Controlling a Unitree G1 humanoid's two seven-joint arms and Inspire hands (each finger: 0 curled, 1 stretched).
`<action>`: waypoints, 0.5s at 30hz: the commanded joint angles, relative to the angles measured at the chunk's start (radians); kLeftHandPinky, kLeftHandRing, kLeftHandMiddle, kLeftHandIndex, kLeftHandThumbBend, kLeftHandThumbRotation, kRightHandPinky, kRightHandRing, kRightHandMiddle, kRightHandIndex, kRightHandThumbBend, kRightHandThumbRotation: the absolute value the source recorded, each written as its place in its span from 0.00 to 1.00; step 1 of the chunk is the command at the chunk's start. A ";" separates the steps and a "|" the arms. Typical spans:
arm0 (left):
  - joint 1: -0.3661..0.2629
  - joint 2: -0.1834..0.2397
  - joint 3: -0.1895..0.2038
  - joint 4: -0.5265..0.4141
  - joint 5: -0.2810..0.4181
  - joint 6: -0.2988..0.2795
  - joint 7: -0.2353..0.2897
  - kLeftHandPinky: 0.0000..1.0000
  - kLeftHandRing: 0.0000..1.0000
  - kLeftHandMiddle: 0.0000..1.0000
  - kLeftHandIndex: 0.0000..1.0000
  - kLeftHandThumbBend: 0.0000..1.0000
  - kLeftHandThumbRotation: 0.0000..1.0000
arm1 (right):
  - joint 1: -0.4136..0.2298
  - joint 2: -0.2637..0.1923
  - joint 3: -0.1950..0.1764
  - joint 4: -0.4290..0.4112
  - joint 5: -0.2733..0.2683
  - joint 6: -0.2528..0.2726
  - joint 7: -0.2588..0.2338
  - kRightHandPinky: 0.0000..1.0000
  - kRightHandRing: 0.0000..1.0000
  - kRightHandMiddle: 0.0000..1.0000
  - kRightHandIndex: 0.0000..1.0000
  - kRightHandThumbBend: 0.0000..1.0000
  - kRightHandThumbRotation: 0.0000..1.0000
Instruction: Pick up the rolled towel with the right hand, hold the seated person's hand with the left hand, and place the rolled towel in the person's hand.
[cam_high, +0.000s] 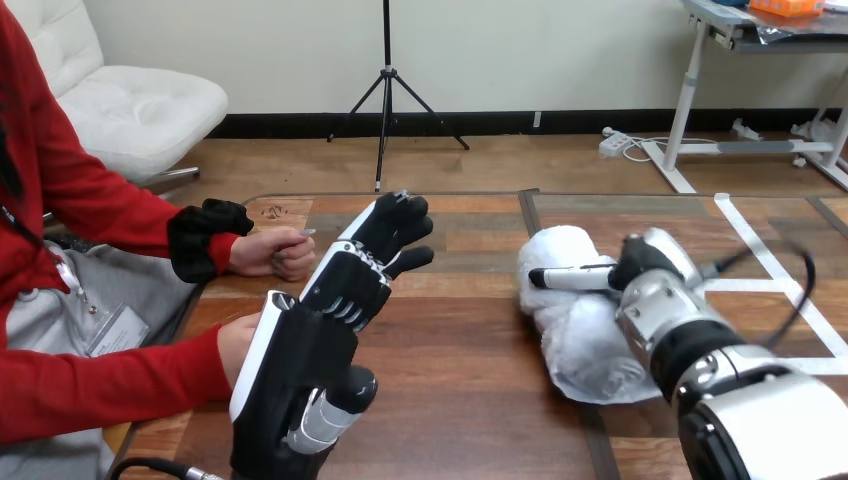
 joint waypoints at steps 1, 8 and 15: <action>-0.033 0.000 0.004 -0.017 -0.003 -0.007 -0.002 0.81 0.88 0.89 0.89 1.00 0.84 | -0.004 0.023 -0.065 -0.034 0.046 -0.057 -0.063 0.29 0.39 0.56 0.92 0.91 0.02; -0.036 -0.005 -0.002 -0.011 -0.009 -0.002 -0.007 0.81 0.88 0.89 0.89 1.00 0.84 | 0.028 0.006 -0.036 -0.026 0.012 -0.113 -0.061 0.28 0.36 0.49 0.82 0.90 0.00; -0.040 -0.010 -0.004 -0.003 -0.007 -0.007 -0.009 0.79 0.87 0.89 0.88 1.00 0.83 | 0.040 -0.009 -0.007 -0.018 -0.027 -0.126 -0.067 0.31 0.38 0.47 0.70 0.94 0.00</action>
